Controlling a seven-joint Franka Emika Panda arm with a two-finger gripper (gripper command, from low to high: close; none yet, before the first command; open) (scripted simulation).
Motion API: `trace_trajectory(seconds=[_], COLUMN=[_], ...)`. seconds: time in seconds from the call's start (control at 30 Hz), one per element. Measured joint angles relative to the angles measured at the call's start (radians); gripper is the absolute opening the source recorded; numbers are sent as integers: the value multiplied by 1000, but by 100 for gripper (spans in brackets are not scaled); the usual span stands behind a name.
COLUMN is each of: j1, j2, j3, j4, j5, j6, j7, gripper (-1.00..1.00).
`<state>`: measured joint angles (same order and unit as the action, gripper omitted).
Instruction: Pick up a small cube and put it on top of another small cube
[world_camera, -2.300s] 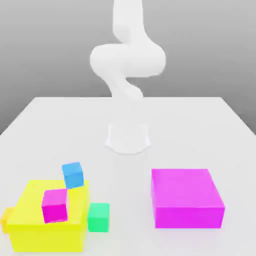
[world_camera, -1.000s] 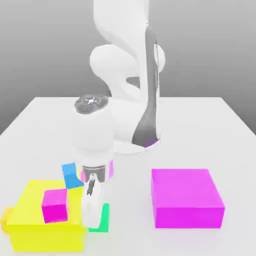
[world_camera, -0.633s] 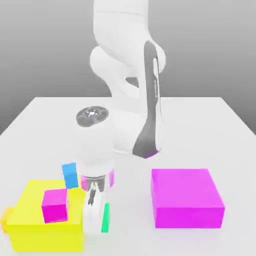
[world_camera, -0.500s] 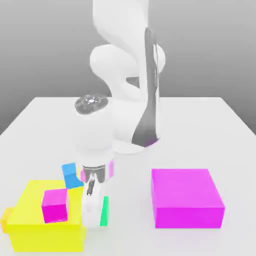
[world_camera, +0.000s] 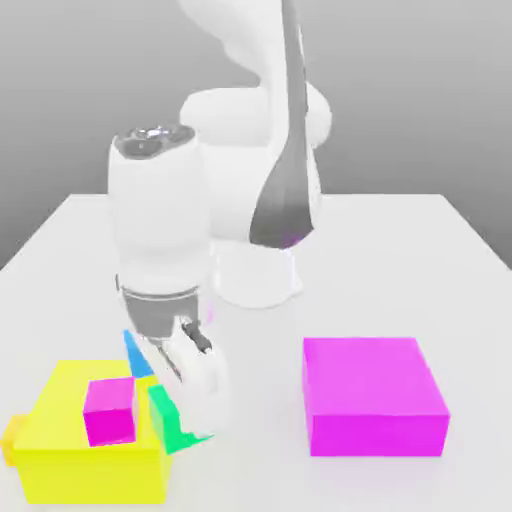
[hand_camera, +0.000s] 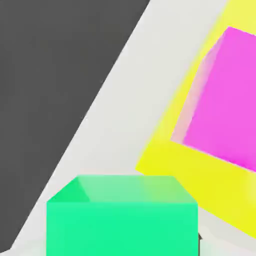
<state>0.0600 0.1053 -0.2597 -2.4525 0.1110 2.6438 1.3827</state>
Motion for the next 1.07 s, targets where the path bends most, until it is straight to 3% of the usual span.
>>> trace_trajectory(seconds=[0.37,0.77,0.93,0.97,1.07], j1=[-83,-144,-116,-118,-119], j2=[-69,-180,-83,-61,-61], j3=[9,-19,-15,-15,-15], j4=[47,77,14,6,6], j5=[-16,-141,-93,-85,-85], j6=[-153,-299,-184,-156,-156], j7=[-613,-1197,-1273,-1280,-1280], gripper=[-100,-100,-100,100,100])
